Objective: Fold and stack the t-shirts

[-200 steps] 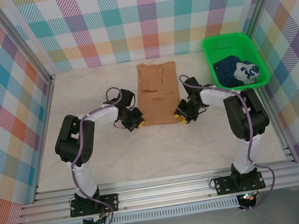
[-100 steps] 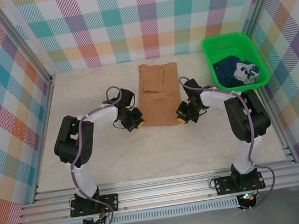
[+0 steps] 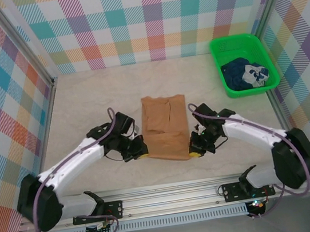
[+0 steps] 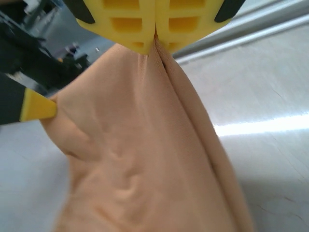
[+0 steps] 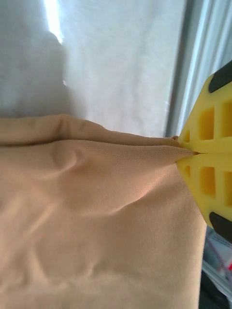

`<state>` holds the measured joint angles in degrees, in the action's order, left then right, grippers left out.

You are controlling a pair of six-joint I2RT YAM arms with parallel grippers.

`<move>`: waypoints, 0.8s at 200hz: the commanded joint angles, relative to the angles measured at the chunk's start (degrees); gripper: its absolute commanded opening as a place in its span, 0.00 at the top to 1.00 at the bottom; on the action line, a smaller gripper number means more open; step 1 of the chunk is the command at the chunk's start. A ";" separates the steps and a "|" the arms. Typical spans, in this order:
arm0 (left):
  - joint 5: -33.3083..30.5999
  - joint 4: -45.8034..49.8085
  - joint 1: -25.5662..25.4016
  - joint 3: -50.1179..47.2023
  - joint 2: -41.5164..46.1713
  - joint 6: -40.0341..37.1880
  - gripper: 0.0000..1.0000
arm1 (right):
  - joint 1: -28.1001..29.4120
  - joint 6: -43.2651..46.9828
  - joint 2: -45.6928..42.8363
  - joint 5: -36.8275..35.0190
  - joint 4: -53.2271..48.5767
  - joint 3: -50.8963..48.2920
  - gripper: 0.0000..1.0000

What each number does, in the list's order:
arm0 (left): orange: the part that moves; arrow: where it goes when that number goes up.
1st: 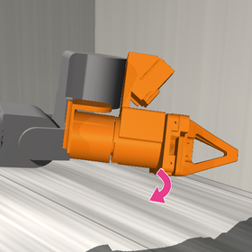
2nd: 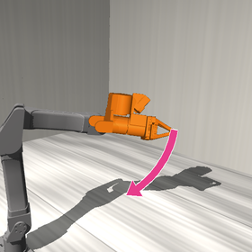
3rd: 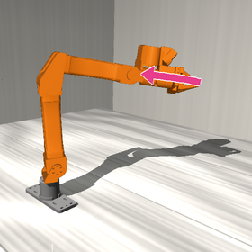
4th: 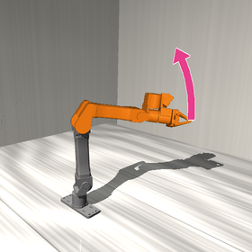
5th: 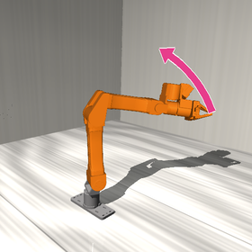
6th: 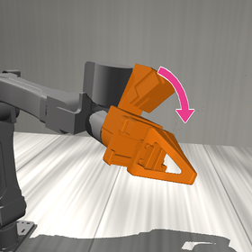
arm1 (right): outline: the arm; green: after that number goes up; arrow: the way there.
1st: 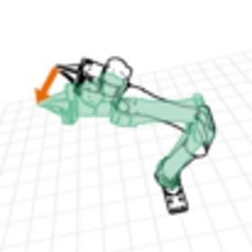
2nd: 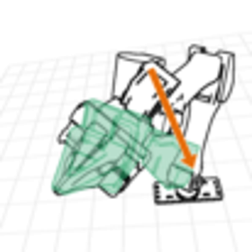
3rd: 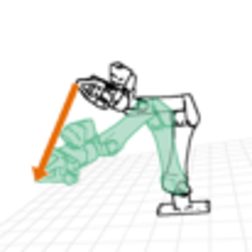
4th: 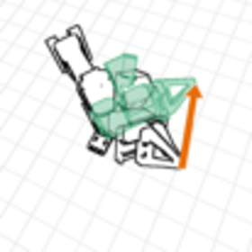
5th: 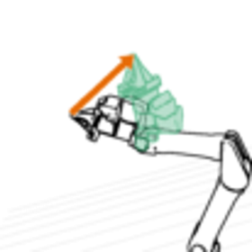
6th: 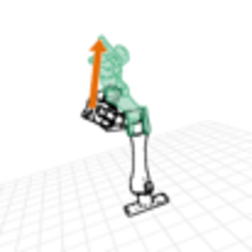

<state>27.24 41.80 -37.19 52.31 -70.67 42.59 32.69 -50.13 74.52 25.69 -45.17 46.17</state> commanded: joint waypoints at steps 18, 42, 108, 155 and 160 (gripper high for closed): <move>8.70 0.75 -1.48 0.43 9.99 3.05 1.00 | 0.36 -1.50 -9.76 8.81 -11.89 1.23 1.00; 7.21 -0.93 -1.31 2.61 12.80 7.00 1.00 | 0.18 -3.51 -12.54 7.69 -15.43 6.19 1.00; -0.85 -0.81 1.74 2.50 14.31 15.06 1.00 | -0.70 -9.92 -5.68 6.26 -13.88 19.30 1.00; -0.23 -3.55 10.42 -0.22 10.09 22.88 0.98 | -5.94 -10.79 4.15 7.66 -10.84 23.53 1.00; 0.02 -3.41 11.21 -0.20 8.84 23.34 0.97 | -6.57 -11.07 5.04 7.73 -9.79 23.44 1.00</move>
<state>26.94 40.56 -29.21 53.74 -58.43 60.69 28.62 -59.11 76.55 31.79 -57.56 68.03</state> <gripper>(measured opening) 0.049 0.051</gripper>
